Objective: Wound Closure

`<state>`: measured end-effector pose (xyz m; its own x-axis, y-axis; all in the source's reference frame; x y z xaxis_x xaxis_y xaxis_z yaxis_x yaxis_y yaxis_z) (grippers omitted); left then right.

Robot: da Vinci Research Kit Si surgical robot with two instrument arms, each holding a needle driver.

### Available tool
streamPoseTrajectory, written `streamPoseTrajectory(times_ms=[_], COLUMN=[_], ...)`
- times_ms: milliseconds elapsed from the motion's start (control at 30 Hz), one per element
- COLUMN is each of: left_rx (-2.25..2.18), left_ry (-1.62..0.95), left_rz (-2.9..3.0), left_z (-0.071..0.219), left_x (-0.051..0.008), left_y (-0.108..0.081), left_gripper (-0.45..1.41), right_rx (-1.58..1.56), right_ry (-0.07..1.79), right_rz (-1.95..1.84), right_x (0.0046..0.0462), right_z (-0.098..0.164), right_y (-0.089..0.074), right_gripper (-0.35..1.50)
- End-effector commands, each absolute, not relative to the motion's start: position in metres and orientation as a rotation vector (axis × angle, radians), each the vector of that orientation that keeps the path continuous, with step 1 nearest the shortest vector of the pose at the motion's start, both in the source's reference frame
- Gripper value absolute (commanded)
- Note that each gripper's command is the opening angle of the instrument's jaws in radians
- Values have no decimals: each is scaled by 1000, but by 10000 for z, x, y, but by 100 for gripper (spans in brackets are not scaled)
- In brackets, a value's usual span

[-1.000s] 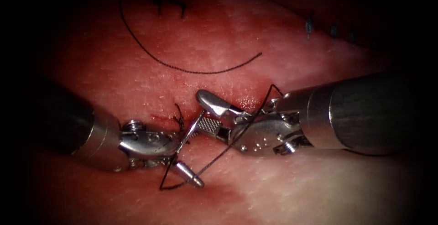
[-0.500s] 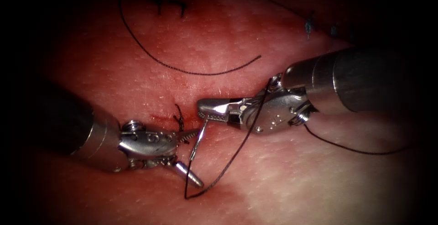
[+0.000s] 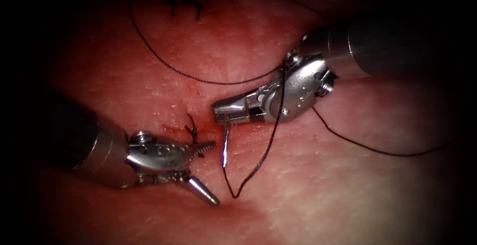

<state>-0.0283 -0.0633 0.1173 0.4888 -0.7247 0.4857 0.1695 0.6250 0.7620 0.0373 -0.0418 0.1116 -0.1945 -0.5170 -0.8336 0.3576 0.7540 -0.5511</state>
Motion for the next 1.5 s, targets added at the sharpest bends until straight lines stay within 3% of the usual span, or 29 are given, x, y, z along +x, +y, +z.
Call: streamPoseTrajectory(times_ms=[33, 400, 800, 1167, 1500], left_rx=[712, 711, 707, 707, 707], left_ry=[-903, -904, -904, -903, -903], left_rz=[-601, -602, -605, -605, -606], left_z=[1177, 1169, 1171, 1170, 1170], left_x=[-287, -278, -279, -279, -280], left_y=[-643, -642, -641, -642, -642], left_gripper=[103, 103, 101, 101, 101], right_rx=[-131, -19, -55, -24, 5], right_ry=[1582, 1557, 1504, 1526, 1525], right_rz=[-789, -655, -405, -399, -395], right_x=[383, 374, 301, 347, 364], right_z=[1125, 1194, 1206, 1194, 1178], right_y=[-424, -469, -461, -469, -465], right_gripper=[-35, -35, -35, -35, -35])
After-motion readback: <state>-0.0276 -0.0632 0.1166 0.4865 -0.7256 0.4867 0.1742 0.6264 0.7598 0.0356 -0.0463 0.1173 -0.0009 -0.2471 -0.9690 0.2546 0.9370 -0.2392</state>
